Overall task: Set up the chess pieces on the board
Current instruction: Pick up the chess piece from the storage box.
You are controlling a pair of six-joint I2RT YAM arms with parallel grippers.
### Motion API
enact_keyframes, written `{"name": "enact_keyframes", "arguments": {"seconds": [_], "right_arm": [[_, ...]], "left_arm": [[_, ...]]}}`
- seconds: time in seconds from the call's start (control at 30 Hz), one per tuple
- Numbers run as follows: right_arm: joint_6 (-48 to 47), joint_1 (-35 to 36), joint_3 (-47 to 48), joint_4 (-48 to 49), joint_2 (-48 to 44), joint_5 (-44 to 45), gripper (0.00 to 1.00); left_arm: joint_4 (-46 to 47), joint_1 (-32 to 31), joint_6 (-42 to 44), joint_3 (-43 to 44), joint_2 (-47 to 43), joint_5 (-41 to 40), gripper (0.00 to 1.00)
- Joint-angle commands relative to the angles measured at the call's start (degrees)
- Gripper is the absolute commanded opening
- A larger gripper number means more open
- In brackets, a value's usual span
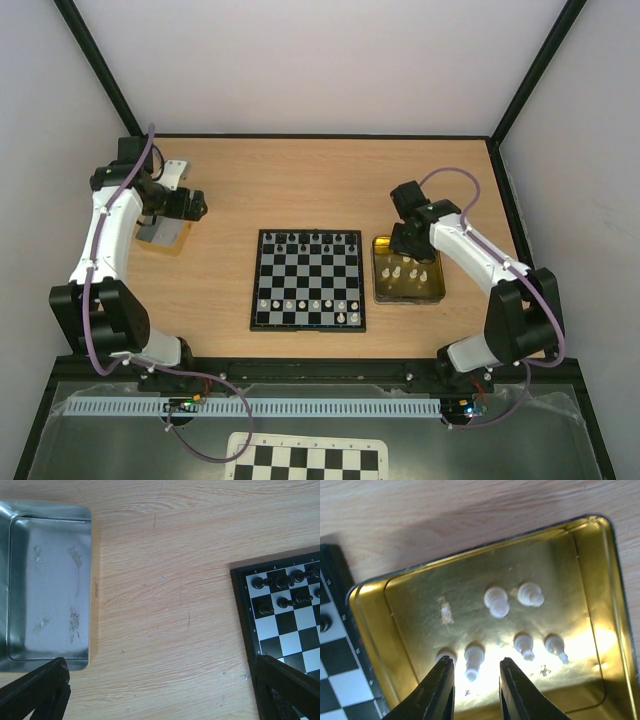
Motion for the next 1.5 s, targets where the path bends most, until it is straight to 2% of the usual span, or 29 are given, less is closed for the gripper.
{"name": "enact_keyframes", "arguments": {"seconds": [0.0, 0.6, 1.47], "right_arm": [[-4.0, -3.8, 0.9, 2.6, 1.8, -0.2, 0.24], [-5.4, -6.0, 4.4, 4.8, 9.7, -0.9, 0.23], [-5.1, -6.5, -0.2, 7.4, 9.0, -1.1, 0.24]], "left_arm": [[-1.7, 0.1, -2.2, 0.7, -1.6, -0.1, 0.99], [0.0, -2.2, -5.3, -3.8, -4.4, 1.1, 0.99], [-1.1, -3.5, -5.2, -1.6, -3.2, -0.1, 0.99]]}}
